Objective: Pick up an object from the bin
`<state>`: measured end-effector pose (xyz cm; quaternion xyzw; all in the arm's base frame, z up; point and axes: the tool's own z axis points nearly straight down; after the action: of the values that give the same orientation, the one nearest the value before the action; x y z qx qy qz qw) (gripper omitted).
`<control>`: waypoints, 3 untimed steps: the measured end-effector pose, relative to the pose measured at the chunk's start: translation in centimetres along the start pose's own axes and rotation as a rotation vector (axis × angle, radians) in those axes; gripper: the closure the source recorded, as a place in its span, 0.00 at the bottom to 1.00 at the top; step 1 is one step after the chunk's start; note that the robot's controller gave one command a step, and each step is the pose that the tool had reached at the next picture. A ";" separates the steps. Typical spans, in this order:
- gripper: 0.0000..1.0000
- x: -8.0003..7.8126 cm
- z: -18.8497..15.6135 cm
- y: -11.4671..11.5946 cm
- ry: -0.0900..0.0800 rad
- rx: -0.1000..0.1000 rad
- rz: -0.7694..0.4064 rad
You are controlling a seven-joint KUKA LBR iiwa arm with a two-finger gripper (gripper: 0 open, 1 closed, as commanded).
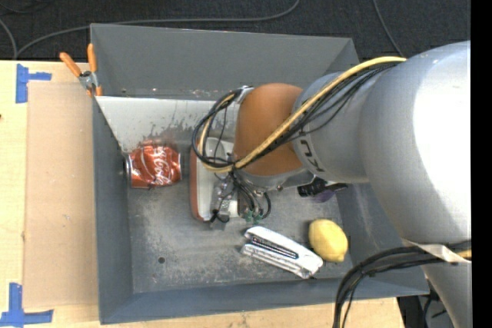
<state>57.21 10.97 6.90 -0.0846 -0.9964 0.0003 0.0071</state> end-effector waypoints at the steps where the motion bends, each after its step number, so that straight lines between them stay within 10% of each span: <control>1: 1.00 0.0 0.0 -0.1 0.000 0.000 0.042; 3: 1.00 0.2 -1.5 -0.2 0.007 0.002 0.042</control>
Offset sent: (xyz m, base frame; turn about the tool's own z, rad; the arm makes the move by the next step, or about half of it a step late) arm -0.0004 -0.0009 0.0084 0.0412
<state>56.96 10.80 8.42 -0.1054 -0.9944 0.0012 0.0105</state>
